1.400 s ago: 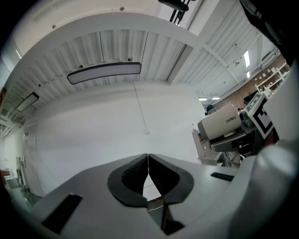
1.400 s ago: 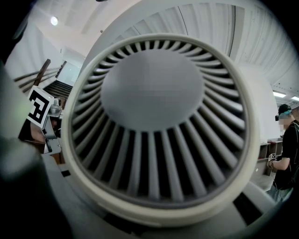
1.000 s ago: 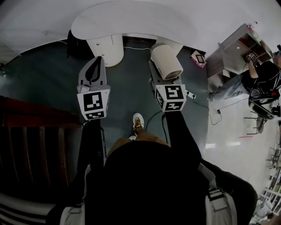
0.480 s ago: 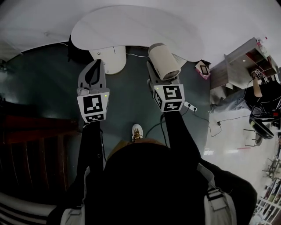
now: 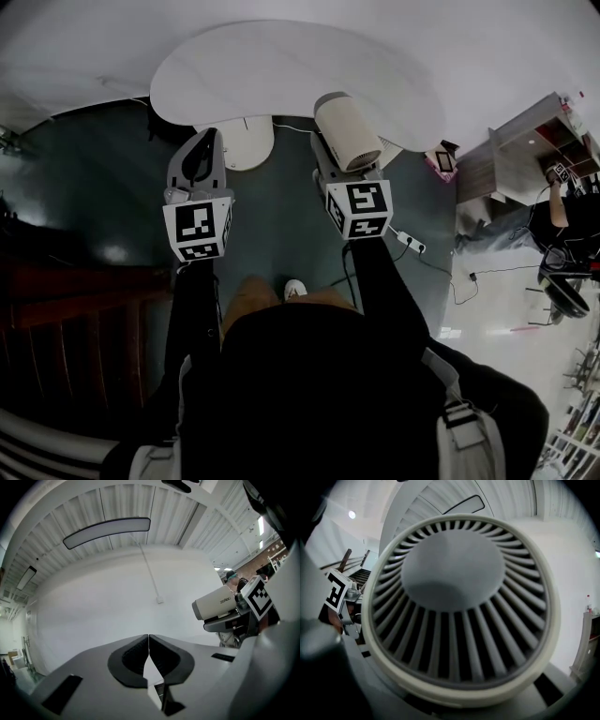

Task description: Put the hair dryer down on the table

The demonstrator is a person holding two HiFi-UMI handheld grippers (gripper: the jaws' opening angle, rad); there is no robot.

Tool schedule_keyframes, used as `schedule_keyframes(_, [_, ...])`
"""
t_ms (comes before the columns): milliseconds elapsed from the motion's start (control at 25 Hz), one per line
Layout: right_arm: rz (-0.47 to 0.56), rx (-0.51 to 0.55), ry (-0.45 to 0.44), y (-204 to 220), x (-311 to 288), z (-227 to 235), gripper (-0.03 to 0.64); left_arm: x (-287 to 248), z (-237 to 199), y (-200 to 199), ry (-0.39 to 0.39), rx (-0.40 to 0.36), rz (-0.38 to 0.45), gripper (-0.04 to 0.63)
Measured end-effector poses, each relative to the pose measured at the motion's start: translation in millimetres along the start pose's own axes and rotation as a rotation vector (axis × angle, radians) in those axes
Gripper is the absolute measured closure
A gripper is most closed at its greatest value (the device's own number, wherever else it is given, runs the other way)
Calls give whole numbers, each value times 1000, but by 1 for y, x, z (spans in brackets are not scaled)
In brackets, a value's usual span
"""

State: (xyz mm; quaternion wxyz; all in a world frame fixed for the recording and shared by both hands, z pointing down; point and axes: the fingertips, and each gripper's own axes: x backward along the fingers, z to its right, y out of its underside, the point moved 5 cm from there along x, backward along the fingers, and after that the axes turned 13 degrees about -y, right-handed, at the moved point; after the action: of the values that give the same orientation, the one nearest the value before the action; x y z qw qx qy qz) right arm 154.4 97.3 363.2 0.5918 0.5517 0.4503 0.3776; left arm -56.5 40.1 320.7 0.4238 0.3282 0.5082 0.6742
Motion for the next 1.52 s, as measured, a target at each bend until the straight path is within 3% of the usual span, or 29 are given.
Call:
schedule_keyframes(560, [-48,4,59,13,-77,44,439,-106,-5,27,113,32,20,577])
schedule_keyframes(760, [-67,0,89,6,-118,59,439,-156,-21,34,153,65,8,578])
schedule_keyframes(1520, [-54,-1,181,-17,-264,89,439,-302,-100,53,236,59,34,578])
